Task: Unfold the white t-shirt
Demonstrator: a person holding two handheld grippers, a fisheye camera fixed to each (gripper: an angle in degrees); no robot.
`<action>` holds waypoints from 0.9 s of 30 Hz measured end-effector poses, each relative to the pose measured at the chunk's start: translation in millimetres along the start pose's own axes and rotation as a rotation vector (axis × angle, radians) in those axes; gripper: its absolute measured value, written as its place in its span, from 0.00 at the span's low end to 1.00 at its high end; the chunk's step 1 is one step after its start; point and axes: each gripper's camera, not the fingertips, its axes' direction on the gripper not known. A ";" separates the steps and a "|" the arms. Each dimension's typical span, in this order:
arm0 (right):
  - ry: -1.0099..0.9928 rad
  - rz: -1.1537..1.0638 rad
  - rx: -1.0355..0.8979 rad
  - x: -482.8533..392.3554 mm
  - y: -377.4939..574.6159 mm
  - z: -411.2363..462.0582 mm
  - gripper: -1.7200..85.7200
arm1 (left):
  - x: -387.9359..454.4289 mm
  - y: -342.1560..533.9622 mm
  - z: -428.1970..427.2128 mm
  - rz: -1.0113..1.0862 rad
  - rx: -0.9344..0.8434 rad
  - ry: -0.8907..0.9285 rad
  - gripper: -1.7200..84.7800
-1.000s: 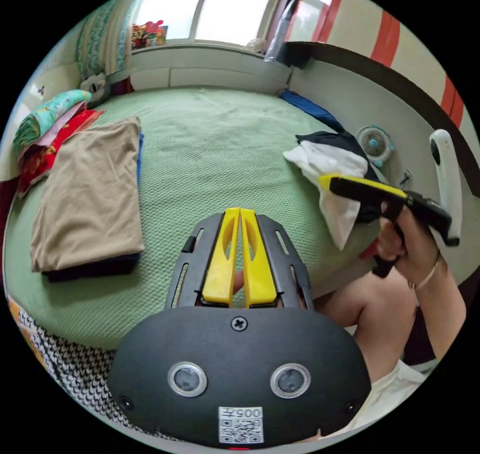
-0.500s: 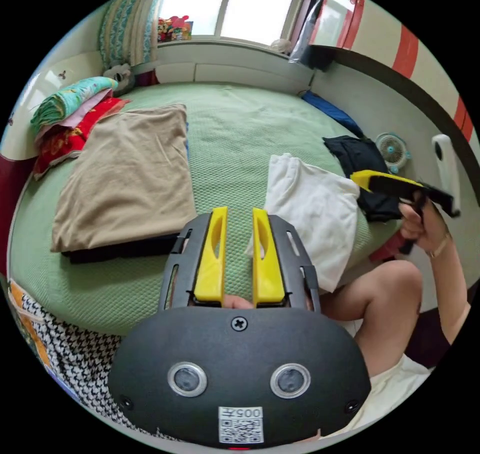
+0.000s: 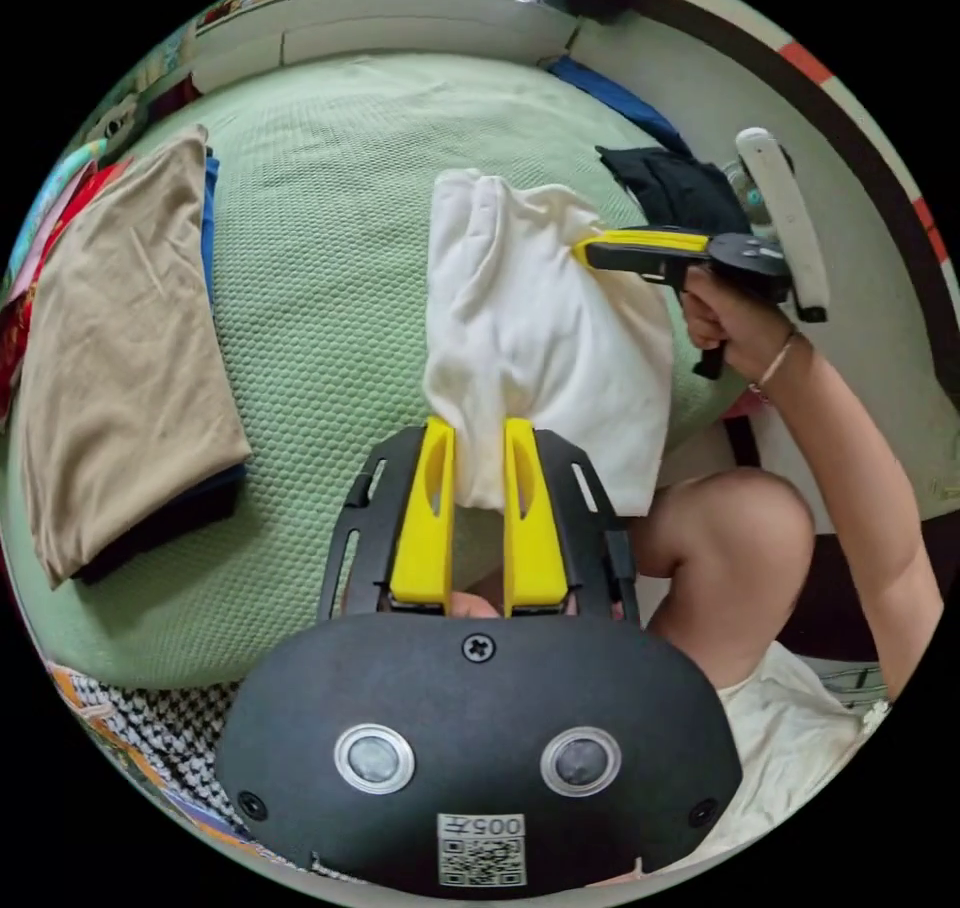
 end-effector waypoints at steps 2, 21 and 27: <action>0.017 -0.003 0.008 -2.4 -25.2 2.3 0.03 | -7.2 0.2 -6.4 -0.064 0.066 0.005 0.11; -0.237 -0.098 -0.303 -68.0 -102.1 8.3 0.11 | -4.3 21.9 -25.8 -0.110 0.195 -0.044 0.08; -0.220 -0.057 -0.194 -23.1 -97.7 -22.3 0.01 | -4.7 37.1 -44.8 -0.097 0.321 0.004 0.08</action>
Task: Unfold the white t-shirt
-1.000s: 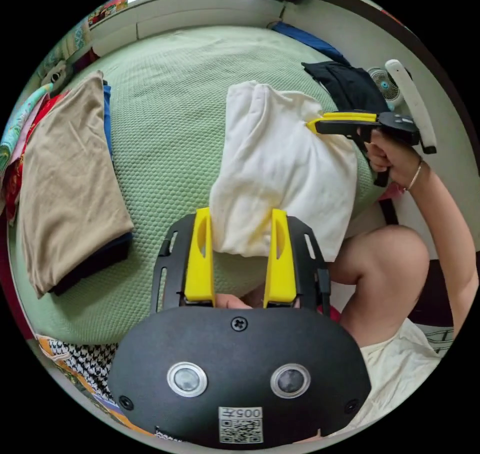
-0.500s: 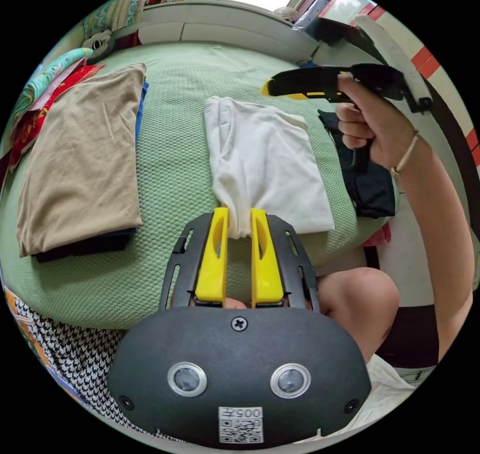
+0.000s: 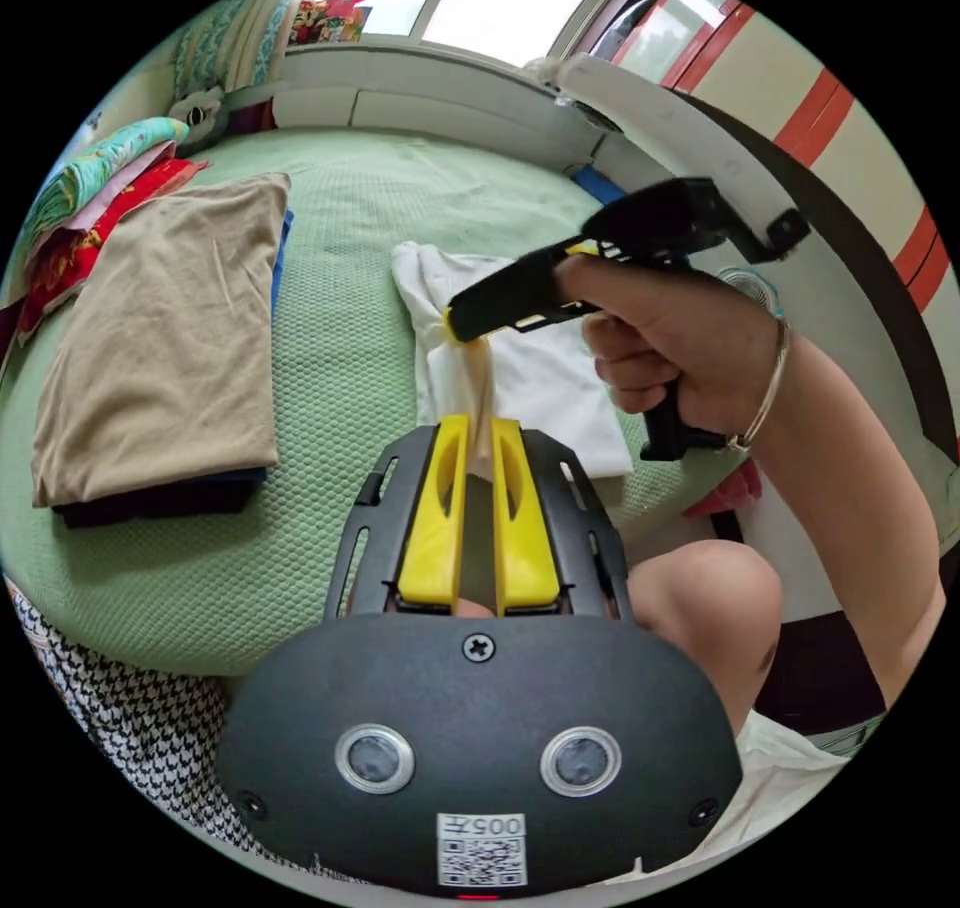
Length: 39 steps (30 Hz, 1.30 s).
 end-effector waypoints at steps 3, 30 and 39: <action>-0.066 0.076 0.054 41.6 16.6 -22.8 0.01 | -9.4 4.8 -8.7 -0.065 0.058 0.002 0.10; -0.555 0.286 0.178 220.7 138.2 -30.7 0.04 | 48.4 -14.2 38.7 0.084 -0.091 -0.095 0.09; -0.532 0.329 0.251 254.1 174.2 -55.4 0.01 | 29.9 -7.7 10.8 -0.080 -0.001 -0.175 0.03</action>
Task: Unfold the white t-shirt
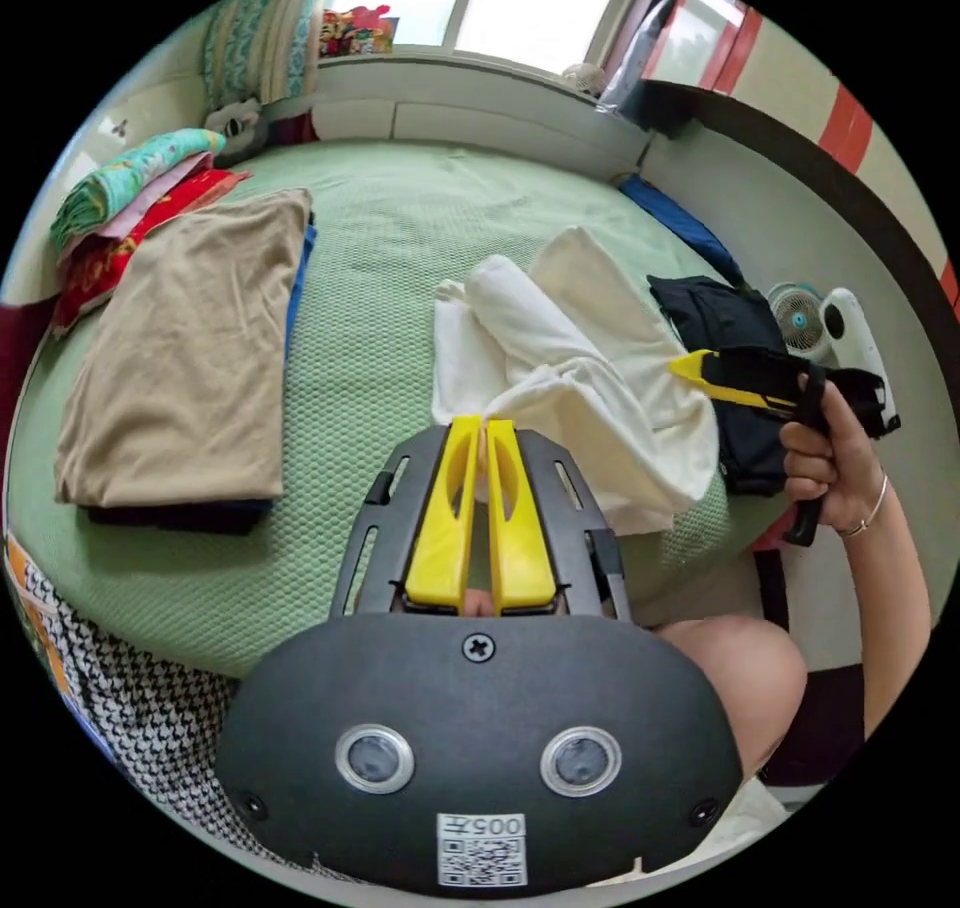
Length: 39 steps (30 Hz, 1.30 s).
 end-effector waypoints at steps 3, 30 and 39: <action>0.075 -0.004 0.075 4.4 9.0 -37.3 0.00 | -14.8 3.2 -4.7 -0.061 -0.004 0.012 0.03; 0.516 -0.464 -0.061 -111.2 75.5 34.3 0.20 | -20.6 10.1 -23.7 -0.089 -0.022 -0.093 0.10; 0.789 -0.497 -0.087 -135.9 68.8 115.2 0.06 | -14.1 -0.3 -18.8 -0.042 -0.038 -0.066 0.09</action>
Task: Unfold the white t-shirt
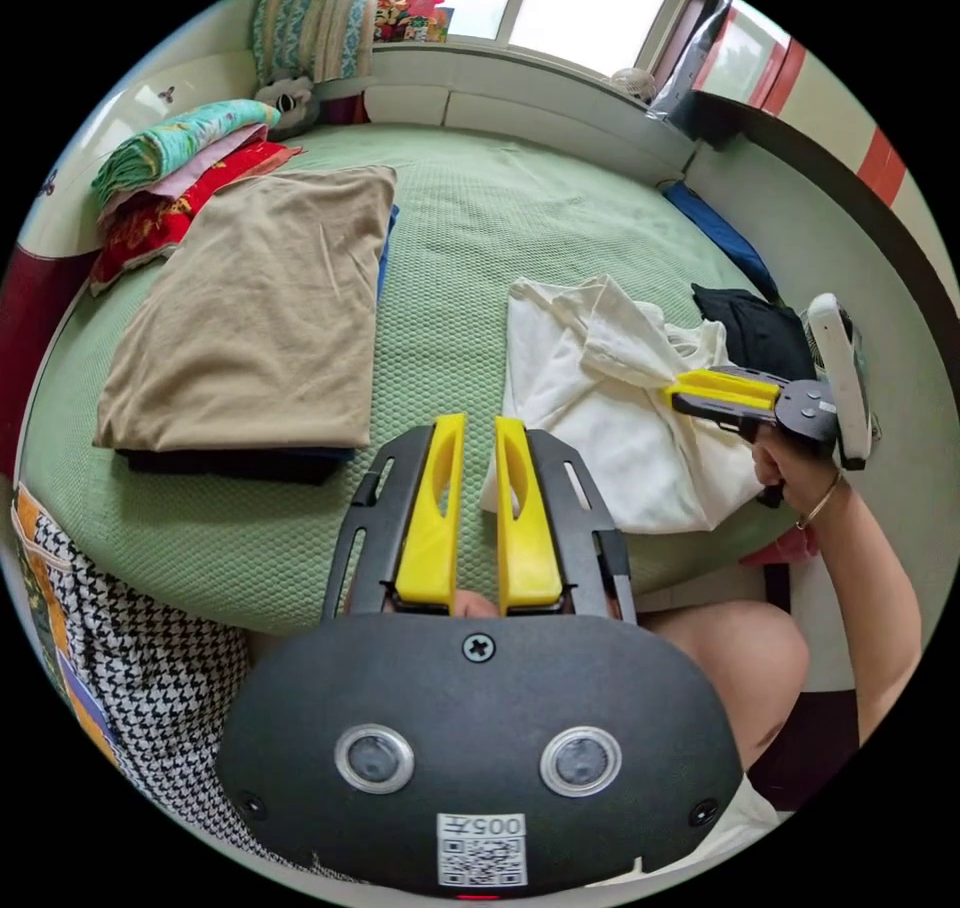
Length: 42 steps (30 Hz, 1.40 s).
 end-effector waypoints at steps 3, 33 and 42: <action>0.035 0.066 0.074 5.0 6.5 -16.2 0.01 | 5.8 -4.2 2.0 0.012 -0.003 0.023 0.09; -0.132 0.163 0.163 76.4 96.2 -67.8 0.20 | 96.6 -100.5 43.9 0.300 -0.039 0.069 0.20; 0.059 0.141 0.044 54.6 80.4 -39.1 0.08 | 113.6 -130.7 90.0 0.280 -0.152 -0.005 0.18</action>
